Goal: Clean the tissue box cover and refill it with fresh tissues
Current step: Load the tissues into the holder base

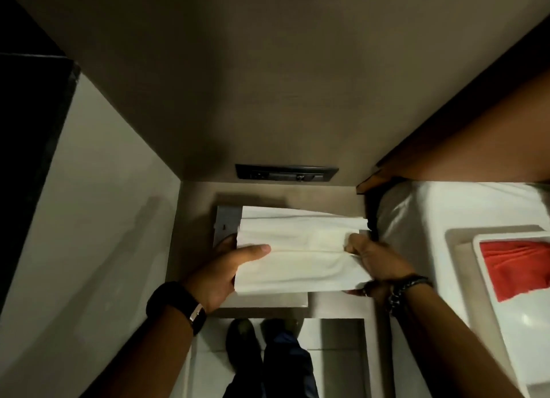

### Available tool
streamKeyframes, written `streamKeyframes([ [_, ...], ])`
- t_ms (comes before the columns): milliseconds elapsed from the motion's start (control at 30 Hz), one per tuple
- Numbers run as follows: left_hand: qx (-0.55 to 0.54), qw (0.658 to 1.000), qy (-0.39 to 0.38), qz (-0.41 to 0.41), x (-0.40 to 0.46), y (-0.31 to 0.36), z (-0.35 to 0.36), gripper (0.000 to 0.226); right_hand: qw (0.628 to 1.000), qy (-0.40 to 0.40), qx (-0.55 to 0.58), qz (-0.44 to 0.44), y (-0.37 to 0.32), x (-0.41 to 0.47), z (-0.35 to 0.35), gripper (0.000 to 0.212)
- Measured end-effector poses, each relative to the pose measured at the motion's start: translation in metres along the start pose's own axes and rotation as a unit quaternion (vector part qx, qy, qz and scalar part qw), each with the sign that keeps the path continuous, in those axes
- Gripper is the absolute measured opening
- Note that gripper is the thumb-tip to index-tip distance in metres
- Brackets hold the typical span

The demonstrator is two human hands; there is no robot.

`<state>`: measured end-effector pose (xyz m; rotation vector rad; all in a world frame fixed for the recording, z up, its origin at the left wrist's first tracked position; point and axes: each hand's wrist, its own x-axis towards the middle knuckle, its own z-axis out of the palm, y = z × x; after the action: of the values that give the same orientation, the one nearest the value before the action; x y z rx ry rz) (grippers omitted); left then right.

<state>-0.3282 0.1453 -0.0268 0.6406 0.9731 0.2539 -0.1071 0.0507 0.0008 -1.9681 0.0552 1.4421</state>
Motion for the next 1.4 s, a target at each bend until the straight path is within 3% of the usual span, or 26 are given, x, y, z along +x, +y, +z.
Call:
streamKeyframes([
  [100,0.007,0.997,0.073,-0.003,0.019,-0.022,-0.019,0.037,1.0,-0.011,-0.008,0.001,0.021,0.032,0.014,0.022],
  [167,0.022,0.995,0.085,-0.038,0.032,-0.039,-0.037,0.05,1.0,-0.012,-0.014,-0.004,0.039,0.054,0.022,0.028],
  [367,0.056,0.99,0.071,-0.105,0.057,-0.082,-0.084,0.099,0.997,-0.05,0.011,-0.05,0.083,0.103,0.037,0.009],
  [500,0.031,0.993,0.082,-0.077,0.075,-0.076,-0.098,0.094,0.993,-0.077,0.0,-0.087,0.083,0.132,0.05,0.011],
  [700,0.085,0.989,0.124,-0.005,0.127,-0.032,-0.114,0.058,0.988,-0.063,-0.024,-0.14,0.051,0.183,0.079,0.012],
  [767,0.111,0.985,0.13,-0.015,0.144,-0.025,-0.121,0.046,0.988,-0.055,-0.034,-0.143,0.047,0.199,0.089,0.008],
  [967,0.181,0.97,0.158,-0.038,0.175,-0.041,-0.139,0.025,0.985,0.005,-0.083,-0.153,0.062,0.225,0.108,0.03],
  [1033,0.221,0.959,0.176,-0.035,0.18,-0.05,-0.143,0.028,0.977,0.038,-0.12,-0.17,0.069,0.233,0.111,0.035],
  [1133,0.282,0.938,0.202,-0.019,0.185,-0.06,-0.143,0.052,0.962,0.082,-0.17,-0.2,0.076,0.24,0.115,0.029],
  [1267,0.287,0.934,0.212,0.031,0.19,-0.06,-0.136,0.029,0.946,0.111,-0.201,-0.23,0.079,0.241,0.12,0.017],
  [1400,0.338,0.912,0.227,0.051,0.193,-0.064,-0.137,0.05,0.948,0.102,-0.189,-0.234,0.081,0.236,0.12,0.03],
])
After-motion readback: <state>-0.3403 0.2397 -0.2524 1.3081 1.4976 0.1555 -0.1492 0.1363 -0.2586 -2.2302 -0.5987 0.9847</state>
